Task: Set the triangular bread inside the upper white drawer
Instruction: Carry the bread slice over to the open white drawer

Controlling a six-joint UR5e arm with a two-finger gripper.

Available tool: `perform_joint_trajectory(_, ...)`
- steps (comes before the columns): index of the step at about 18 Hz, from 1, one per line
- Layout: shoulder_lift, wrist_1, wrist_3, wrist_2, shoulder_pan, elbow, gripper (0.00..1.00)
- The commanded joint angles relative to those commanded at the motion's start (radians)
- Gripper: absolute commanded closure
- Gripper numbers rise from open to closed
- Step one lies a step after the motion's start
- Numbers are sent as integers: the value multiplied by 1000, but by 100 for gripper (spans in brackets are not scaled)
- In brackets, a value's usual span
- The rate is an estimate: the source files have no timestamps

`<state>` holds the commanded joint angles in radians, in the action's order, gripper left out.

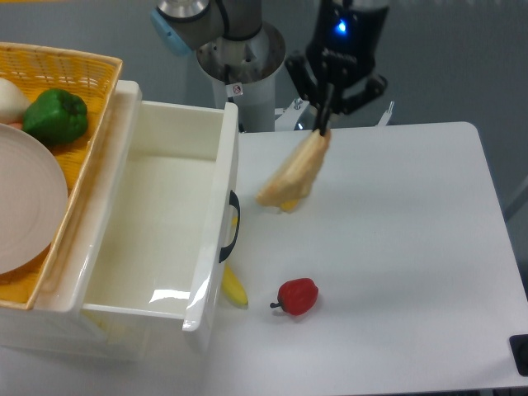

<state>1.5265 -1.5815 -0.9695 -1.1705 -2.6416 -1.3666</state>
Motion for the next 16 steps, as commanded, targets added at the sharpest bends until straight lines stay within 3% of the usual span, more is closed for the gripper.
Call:
perform_joint_trajectory(5, -37, 37, 40, -9, 103, -74, 100)
perform_joint_trajectory(8, -46, 113, 95, -11, 146, -121, 100)
perform_joint_trajectory(11, -34, 170, 130, -34, 184, -149, 100)
perform_joint_trajectory(16, 6, 195, 132, -70, 226, -160, 100)
